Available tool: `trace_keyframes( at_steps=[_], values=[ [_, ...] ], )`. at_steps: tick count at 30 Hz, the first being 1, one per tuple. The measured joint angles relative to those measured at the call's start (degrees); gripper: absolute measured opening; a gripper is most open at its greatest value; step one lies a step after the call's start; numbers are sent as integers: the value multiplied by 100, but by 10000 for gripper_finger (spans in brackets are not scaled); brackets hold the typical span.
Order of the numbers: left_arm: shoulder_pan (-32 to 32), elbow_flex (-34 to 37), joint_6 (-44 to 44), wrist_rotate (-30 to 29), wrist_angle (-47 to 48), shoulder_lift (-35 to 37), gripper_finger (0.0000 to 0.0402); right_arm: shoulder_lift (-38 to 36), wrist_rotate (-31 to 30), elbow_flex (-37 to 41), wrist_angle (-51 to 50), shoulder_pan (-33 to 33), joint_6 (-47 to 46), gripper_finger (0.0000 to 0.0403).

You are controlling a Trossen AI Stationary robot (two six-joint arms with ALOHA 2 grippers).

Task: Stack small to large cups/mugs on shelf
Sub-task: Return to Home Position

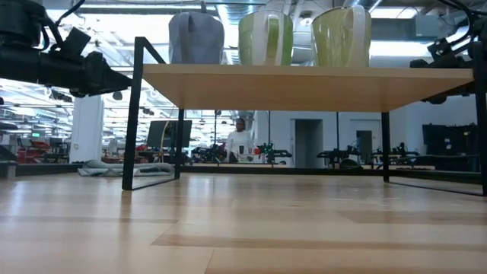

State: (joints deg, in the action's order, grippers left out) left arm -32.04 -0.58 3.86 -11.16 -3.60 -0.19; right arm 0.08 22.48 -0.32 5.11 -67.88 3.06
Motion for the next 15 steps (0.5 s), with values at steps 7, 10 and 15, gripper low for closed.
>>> trace_keyframes(
  at_steps=[7,10,15],
  values=[
    [-1,4,9,-4,2,-4,251,2,0,0,-54,2,-185,221],
    [-1,7,-40,26,6,-4,251,2,0,0,-109,2,-302,221],
    [-1,11,-210,28,7,-4,251,36,0,2,-132,2,-307,221]
  ],
)
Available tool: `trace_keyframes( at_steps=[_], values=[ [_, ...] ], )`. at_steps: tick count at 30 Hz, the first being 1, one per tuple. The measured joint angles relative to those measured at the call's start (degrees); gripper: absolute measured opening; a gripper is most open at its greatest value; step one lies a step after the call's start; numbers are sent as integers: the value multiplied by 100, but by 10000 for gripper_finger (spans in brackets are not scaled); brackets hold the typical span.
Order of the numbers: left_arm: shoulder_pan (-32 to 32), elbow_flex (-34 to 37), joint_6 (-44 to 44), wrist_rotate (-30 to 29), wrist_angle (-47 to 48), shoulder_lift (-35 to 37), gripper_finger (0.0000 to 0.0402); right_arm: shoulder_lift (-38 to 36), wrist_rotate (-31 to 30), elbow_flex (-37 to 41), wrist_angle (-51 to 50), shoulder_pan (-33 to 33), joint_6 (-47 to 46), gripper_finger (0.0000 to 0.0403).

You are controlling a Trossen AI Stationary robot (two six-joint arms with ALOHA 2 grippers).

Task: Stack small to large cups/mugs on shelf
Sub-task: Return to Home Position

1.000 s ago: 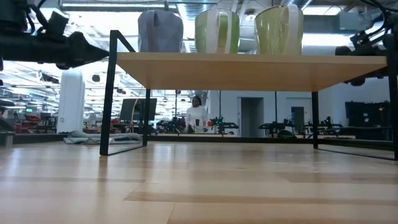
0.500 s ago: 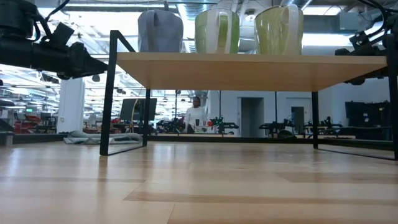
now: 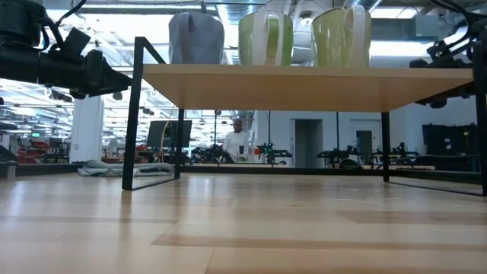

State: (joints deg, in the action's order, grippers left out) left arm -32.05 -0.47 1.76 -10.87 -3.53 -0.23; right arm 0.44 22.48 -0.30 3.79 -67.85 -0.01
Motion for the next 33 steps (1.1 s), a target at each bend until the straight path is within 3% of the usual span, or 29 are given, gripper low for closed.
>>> trace_keyframes(
  at_steps=[27,33],
  values=[
    [-2,9,33,2,4,0,251,250,0,0,13,0,-129,221],
    [-2,9,34,2,4,0,251,248,142,0,448,0,-151,221]
  ],
)
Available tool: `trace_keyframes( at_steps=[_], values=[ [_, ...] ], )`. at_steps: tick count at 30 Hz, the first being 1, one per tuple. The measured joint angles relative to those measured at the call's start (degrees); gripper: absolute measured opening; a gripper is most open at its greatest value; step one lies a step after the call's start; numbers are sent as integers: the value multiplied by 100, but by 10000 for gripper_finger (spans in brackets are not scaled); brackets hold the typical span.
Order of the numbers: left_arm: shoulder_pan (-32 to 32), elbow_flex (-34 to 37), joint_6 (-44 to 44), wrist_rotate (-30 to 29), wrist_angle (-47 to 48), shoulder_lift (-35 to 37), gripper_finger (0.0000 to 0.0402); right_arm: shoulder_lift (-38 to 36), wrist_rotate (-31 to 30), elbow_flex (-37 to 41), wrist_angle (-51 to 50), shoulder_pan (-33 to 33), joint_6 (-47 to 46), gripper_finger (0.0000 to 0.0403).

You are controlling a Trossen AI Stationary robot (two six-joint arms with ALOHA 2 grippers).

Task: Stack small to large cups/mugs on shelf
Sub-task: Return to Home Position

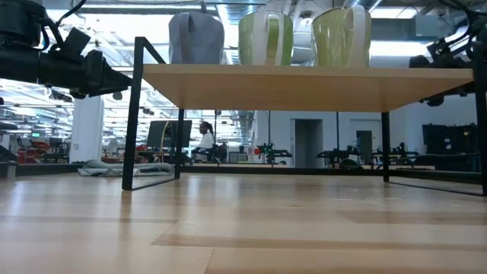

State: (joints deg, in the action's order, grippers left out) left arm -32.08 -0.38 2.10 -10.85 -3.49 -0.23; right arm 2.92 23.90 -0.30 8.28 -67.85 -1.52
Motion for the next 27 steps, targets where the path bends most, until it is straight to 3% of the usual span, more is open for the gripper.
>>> trace_keyframes(
  at_steps=[24,27],
  values=[
    [0,0,3,0,1,-2,251,-31,-15,0,-438,-7,-7,221],
    [0,0,3,0,2,-2,251,-31,-13,0,-440,-2,-424,221]
  ],
)
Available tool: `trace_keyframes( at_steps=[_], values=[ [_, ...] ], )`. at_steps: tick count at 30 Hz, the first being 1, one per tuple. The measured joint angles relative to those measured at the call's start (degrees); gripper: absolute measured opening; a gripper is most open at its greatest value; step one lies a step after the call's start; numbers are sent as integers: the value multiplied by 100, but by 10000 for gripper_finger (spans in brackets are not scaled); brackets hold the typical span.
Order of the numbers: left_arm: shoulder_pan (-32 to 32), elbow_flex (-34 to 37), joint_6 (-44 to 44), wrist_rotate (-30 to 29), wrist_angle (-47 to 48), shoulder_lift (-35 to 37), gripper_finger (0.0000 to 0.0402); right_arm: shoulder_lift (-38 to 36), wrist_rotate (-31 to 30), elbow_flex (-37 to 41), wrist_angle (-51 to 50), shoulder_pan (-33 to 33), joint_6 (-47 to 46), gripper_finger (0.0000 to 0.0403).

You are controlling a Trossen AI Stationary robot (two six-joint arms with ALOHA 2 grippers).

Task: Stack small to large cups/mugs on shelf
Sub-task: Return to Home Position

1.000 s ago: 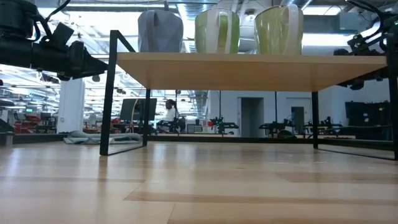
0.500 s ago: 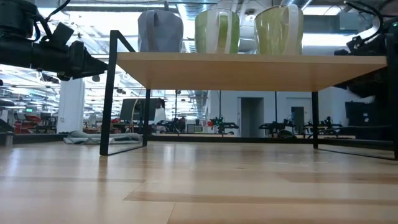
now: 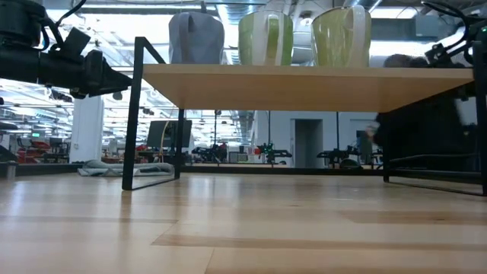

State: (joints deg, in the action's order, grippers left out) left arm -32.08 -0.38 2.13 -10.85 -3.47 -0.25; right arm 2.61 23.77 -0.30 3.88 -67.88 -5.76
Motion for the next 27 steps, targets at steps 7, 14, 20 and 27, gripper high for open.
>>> trace_keyframes(
  at_steps=[7,14,20,27],
  values=[
    [0,0,0,0,1,2,251,0,-2,0,0,-9,-917,221],
    [0,0,0,0,1,0,251,0,-4,0,0,-2,-653,221],
    [0,0,0,0,1,0,251,0,-3,0,0,-2,-84,221],
    [0,0,0,0,-1,0,251,0,-4,0,0,-2,-78,221]
  ],
)
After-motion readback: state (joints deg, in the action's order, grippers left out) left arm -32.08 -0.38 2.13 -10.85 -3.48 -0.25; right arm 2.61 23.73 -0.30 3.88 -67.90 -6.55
